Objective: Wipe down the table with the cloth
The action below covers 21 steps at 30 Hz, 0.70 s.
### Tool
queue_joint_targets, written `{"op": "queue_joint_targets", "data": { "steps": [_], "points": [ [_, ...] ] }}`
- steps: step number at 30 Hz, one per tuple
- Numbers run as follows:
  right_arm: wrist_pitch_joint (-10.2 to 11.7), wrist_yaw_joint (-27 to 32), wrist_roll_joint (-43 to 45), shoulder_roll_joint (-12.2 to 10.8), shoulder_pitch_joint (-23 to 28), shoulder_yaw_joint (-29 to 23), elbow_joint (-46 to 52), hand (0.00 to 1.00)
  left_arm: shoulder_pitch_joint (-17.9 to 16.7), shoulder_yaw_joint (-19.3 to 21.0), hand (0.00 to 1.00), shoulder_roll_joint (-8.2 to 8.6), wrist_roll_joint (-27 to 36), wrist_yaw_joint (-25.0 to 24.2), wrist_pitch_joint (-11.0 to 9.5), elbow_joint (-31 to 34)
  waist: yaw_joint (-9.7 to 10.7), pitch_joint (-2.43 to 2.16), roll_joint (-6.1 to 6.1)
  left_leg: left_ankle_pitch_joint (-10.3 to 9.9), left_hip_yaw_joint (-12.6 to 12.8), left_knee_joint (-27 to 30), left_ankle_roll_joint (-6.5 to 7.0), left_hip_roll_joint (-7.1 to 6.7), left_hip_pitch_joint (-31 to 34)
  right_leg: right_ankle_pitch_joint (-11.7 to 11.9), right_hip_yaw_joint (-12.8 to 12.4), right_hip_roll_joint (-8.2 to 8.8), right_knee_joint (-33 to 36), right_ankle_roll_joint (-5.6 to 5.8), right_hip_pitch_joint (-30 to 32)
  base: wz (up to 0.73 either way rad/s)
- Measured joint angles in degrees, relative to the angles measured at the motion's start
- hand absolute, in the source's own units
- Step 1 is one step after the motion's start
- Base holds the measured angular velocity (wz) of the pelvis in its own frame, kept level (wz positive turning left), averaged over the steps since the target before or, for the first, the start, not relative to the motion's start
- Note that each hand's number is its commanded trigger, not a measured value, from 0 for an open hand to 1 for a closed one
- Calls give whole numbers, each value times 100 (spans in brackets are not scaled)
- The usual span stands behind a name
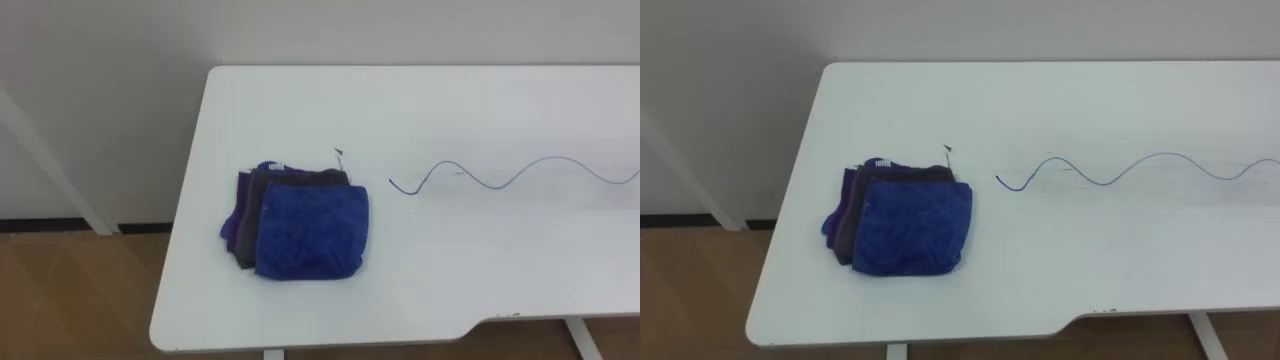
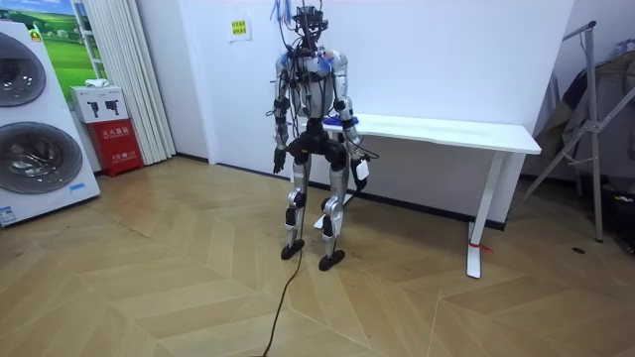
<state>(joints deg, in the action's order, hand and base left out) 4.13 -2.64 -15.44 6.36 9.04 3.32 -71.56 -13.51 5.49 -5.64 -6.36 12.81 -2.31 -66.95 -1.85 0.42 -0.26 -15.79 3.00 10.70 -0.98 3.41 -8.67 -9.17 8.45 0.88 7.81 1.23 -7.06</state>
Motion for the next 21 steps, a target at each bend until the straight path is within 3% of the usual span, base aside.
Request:
{"op": "queue_joint_targets", "data": {
  "steps": [15, 19, 21],
  "points": [
    [-56, -68, -83, 0, -9, 30, -95, 0, -6, 58, 0, -4, -8, -79, 105, -9, -16, 0, 1, 0, -4, 1, 0, 0, -31, 0, -21, 1, -2, 0, -36, 0],
    [-237, 80, -215, -7, 19, -256, -249, 0, -119, 169, 0, -8, -91, -186, 342, -6, -2, 8, -6, 0, 1, -37, 0, -1, -117, -2, -26, 1, -9, 3, -102, 0],
    [-298, 223, -552, -2, 134, -579, -292, 0, -154, 434, 0, -10, -120, -236, 497, -8, 30, 3, -18, 0, -26, -32, 0, -5, -108, -3, 16, 3, -6, 5, -104, 4]
  ]
}}
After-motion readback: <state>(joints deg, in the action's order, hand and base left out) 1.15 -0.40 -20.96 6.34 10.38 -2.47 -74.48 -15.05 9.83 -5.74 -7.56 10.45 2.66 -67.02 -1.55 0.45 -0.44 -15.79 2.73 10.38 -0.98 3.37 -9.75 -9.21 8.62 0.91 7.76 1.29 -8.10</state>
